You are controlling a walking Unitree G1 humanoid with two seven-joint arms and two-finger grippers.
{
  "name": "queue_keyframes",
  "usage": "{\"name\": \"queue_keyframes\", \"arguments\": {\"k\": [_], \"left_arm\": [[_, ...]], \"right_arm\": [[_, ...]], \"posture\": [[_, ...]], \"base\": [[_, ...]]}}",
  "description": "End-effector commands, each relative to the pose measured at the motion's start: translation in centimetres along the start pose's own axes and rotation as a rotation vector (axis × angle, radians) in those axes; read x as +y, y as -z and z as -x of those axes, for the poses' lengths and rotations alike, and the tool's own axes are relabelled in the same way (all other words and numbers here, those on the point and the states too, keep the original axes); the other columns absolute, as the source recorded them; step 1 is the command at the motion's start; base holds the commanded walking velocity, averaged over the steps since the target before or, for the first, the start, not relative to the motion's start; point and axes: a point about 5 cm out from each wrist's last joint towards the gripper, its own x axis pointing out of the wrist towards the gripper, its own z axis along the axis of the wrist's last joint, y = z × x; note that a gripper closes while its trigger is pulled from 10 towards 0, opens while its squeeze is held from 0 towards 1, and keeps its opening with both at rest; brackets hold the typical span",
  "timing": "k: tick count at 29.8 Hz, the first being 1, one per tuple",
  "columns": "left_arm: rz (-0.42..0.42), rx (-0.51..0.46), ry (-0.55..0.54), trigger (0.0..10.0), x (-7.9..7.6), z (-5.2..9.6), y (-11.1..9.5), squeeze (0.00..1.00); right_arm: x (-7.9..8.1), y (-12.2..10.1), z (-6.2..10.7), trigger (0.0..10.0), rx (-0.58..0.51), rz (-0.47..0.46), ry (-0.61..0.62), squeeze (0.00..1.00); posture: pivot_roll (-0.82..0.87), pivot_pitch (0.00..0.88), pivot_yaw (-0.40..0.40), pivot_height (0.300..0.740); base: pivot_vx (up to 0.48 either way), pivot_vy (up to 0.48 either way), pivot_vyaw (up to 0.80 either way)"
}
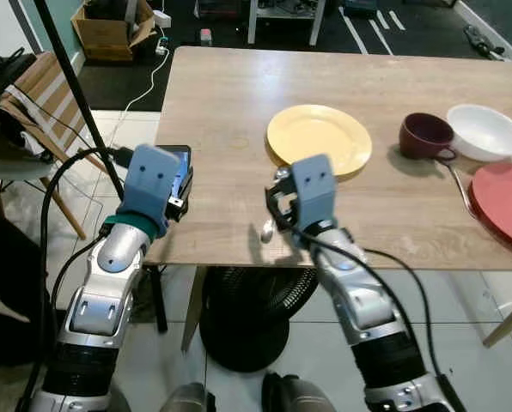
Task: Setting the table
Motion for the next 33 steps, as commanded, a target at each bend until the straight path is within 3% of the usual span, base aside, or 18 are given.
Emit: {"name": "queue_keyframes", "arguments": {"k": [1, 9, 12, 15, 18, 22, 24, 26, 32, 33], "left_arm": [[-0.015, 0.027, -0.03, 10.0, 1.0, 0.7, 0.3, 0.0], [-0.017, 0.035, -0.064, 10.0, 1.7, 1.8, 0.2, 0.0], [-0.009, 0.046, -0.066, 10.0, 1.5, 2.5, 0.2, 0.0], [-0.008, 0.049, -0.064, 10.0, 1.5, 2.5, 0.2, 0.0], [-0.008, 0.049, -0.064, 10.0, 1.5, 2.5, 0.2, 0.0], [-0.006, 0.053, -0.045, 10.0, 1.3, 2.4, 0.1, 0.0], [-0.002, 0.054, -0.029, 10.0, 1.1, 2.3, 0.0, 0.0], [0.001, 0.054, -0.026, 10.0, 1.0, 2.2, -0.1, 0.0], [0.013, 0.048, -0.018, 10.0, 0.7, 1.9, -0.4, 0.0], [0.015, 0.048, -0.017, 10.0, 0.6, 1.8, -0.4, 0.0]], "right_arm": [[0.2, 1.0, -0.1, 10.0, 0.044, 0.004, 0.006, 0.0], [-0.5, 1.9, -0.3, 10.0, 0.117, -0.005, 0.093, 0.0], [-2.8, 1.6, -0.2, 10.0, 0.131, -0.041, 0.249, 0.0], [-4.0, 1.1, 0.0, 10.0, 0.109, -0.045, 0.301, 0.0], [-4.0, 1.1, 0.0, 10.0, 0.109, -0.045, 0.301, 0.0], [-5.8, 1.1, 0.5, 10.0, 0.093, 0.006, 0.372, 0.0], [-7.2, 1.9, 1.3, 10.0, 0.121, 0.047, 0.411, 0.0], [-7.6, 2.4, 1.7, 10.0, 0.141, 0.052, 0.42, 0.0], [-8.7, 4.7, 2.5, 10.0, 0.265, -0.053, 0.412, 0.0], [-8.7, 4.9, 2.5, 6.0, 0.28, -0.07, 0.4, 0.0]], "posture": [[0.17, 0.098, -0.022, 0.74], [0.19, 0.13, -0.042, 0.74], [0.19, 0.139, -0.046, 0.74], [0.19, 0.142, -0.042, 0.74], [0.19, 0.142, -0.042, 0.74], [0.17, 0.138, -0.032, 0.74], [0.16, 0.13, -0.029, 0.74], [0.16, 0.126, -0.029, 0.74], [0.14, 0.115, -0.032, 0.74], [0.14, 0.11, -0.035, 0.74]], "base": [[0.0, 0.0, 0.0], [0.0, 0.0, 0.0], [0.0, 0.0, 0.0], [0.0, 0.0, 0.0], [0.0, 0.0, 0.0], [0.0, 0.0, 0.0], [0.0, 0.0, 0.0], [0.0, 0.0, 0.0], [0.0, 0.0, 0.0], [0.0, 0.0, 0.0]]}}
